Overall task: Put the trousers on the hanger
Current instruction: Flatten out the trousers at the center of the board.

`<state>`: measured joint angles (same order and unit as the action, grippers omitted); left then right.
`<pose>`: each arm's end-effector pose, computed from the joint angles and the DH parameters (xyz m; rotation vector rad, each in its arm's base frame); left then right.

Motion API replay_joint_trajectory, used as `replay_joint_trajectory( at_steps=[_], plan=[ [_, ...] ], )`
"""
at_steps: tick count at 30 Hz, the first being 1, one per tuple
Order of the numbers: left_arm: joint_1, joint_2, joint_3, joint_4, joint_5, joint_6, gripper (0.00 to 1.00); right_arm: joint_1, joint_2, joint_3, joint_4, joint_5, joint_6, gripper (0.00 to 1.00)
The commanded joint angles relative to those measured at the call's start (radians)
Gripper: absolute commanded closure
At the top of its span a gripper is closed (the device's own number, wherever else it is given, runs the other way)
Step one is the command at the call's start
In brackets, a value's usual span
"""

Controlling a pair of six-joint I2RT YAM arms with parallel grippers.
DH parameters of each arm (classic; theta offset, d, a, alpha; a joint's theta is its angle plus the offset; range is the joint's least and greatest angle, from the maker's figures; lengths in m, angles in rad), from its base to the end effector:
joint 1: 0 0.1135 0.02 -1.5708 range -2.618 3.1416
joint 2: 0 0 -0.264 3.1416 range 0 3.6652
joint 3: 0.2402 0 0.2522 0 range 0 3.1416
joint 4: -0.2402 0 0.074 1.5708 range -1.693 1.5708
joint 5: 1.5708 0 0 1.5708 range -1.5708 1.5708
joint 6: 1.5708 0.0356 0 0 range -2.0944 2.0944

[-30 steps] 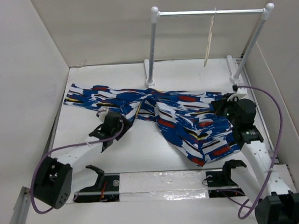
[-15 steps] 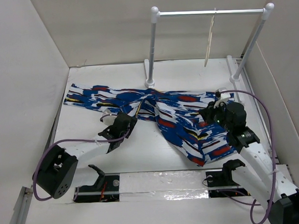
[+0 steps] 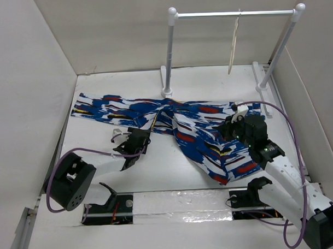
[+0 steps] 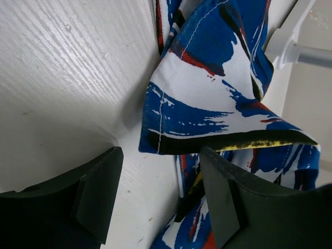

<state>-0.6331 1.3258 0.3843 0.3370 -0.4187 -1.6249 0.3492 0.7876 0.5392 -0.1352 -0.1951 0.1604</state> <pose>0.1991 -0.1281 0.1464 -1.2810 1.8450 -0.8559 0.1733 0.0704 0.2578 -0.3167 1.9582 0.5241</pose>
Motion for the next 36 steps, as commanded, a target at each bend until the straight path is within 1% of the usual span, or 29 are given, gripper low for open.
replay_joint_trajectory(
  at_steps=[1, 6, 8, 10, 11, 12, 13, 14, 15, 16, 17, 18, 19, 20, 21, 22, 23, 24, 25, 26, 27, 28, 29, 30, 31, 32, 33, 34, 36],
  plan=[
    [0.001, 0.026, 0.011, 0.054, -0.018, -0.065, 0.42, 0.010, -0.002, -0.010, 0.013, 0.022, -0.015, 0.92],
    [0.001, 0.049, 0.016, 0.068, -0.063, -0.116, 0.44, 0.019, -0.013, -0.016, 0.002, 0.022, -0.018, 0.92],
    [0.001, 0.058, 0.004, 0.112, -0.061, -0.142, 0.45, 0.019, -0.013, -0.019, -0.003, 0.023, -0.016, 0.92],
    [0.001, 0.073, 0.008, 0.122, -0.063, -0.156, 0.50, 0.019, -0.014, -0.018, -0.009, 0.023, -0.016, 0.92],
    [0.001, 0.078, 0.013, 0.123, -0.069, -0.161, 0.56, 0.019, -0.016, -0.019, -0.010, 0.023, -0.016, 0.92],
    [0.001, 0.082, 0.014, 0.126, -0.069, -0.161, 0.67, 0.019, -0.016, -0.019, -0.014, 0.025, -0.016, 0.92],
    [0.001, 0.081, 0.016, 0.129, -0.072, -0.159, 0.69, 0.019, -0.022, -0.018, -0.023, 0.034, -0.016, 0.92],
    [0.021, 0.081, 0.015, 0.132, -0.075, -0.156, 0.75, 0.019, -0.025, -0.016, -0.029, 0.040, -0.015, 0.92],
    [0.030, 0.070, 0.013, 0.134, -0.077, -0.133, 0.89, 0.019, -0.028, -0.018, -0.032, 0.048, -0.012, 0.91],
    [0.039, 0.058, 0.013, 0.129, -0.077, -0.115, 0.96, 0.019, -0.033, -0.018, -0.037, 0.087, -0.012, 0.85],
    [0.050, 0.043, 0.013, 0.119, -0.086, -0.090, 1.00, 0.019, -0.040, -0.018, -0.055, 0.118, -0.007, 0.80],
    [0.062, -0.006, 0.013, 0.100, -0.098, -0.060, 1.00, 0.019, -0.045, -0.016, -0.070, 0.153, 0.001, 0.75],
    [0.062, -0.040, 0.025, 0.041, -0.120, 0.006, 1.00, 0.004, -0.050, -0.015, -0.093, 0.219, 0.010, 0.59],
    [0.062, -0.075, 0.033, 0.002, -0.161, 0.043, 1.00, -0.009, -0.056, -0.016, -0.096, 0.245, 0.027, 0.49],
    [0.072, -0.155, 0.044, -0.034, -0.176, 0.083, 1.00, -0.027, -0.056, -0.018, -0.098, 0.265, 0.037, 0.39],
    [0.072, -0.199, 0.071, -0.126, -0.198, 0.162, 1.00, -0.068, -0.056, -0.024, -0.099, 0.292, 0.051, 0.22],
    [0.072, -0.241, 0.085, -0.177, -0.234, 0.195, 1.00, -0.093, -0.054, -0.028, -0.092, 0.296, 0.070, 0.17],
    [0.072, -0.329, 0.099, -0.223, -0.250, 0.227, 1.00, -0.117, -0.042, -0.036, -0.081, 0.304, 0.077, 0.16],
    [0.072, -0.377, 0.125, -0.302, -0.268, 0.264, 1.00, -0.145, -0.033, -0.041, -0.072, 0.313, 0.090, 0.12],
    [0.072, -0.420, 0.139, -0.337, -0.293, 0.333, 1.00, -0.200, -0.022, -0.050, -0.057, 0.322, 0.108, 0.12],
    [0.072, -0.512, 0.151, -0.380, -0.304, 0.365, 1.00, -0.229, 0.008, -0.053, -0.044, 0.325, 0.116, 0.12],
    [0.072, -0.555, 0.169, -0.424, -0.311, 0.403, 1.00, -0.257, 0.025, -0.056, -0.023, 0.324, 0.126, 0.11],
    [0.072, -0.598, 0.180, -0.444, -0.316, 0.486, 1.00, -0.312, 0.045, -0.056, -0.018, 0.324, 0.149, 0.11],
    [0.072, -0.670, 0.192, -0.467, -0.318, 0.517, 1.00, -0.338, 0.067, -0.056, -0.012, 0.330, 0.168, 0.11],
    [0.072, -0.733, 0.218, -0.513, -0.324, 0.574, 1.00, -0.392, 0.109, -0.062, 0.009, 0.344, 0.192, 0.11],
    [0.081, -0.734, 0.234, -0.539, -0.325, 0.574, 1.00, -0.392, 0.133, -0.062, 0.032, 0.348, 0.198, 0.11],
    [0.081, -0.781, 0.248, -0.564, -0.328, 0.617, 1.00, -0.444, 0.157, -0.073, 0.064, 0.342, 0.202, 0.10],
    [0.081, -0.803, 0.272, -0.604, -0.330, 0.635, 1.00, -0.469, 0.183, -0.071, 0.090, 0.324, 0.205, 0.09],
    [0.081, -0.862, 0.295, -0.639, -0.336, 0.692, 1.00, -0.496, 0.292, -0.044, 0.176, 0.240, 0.215, 0.08]
  ],
)
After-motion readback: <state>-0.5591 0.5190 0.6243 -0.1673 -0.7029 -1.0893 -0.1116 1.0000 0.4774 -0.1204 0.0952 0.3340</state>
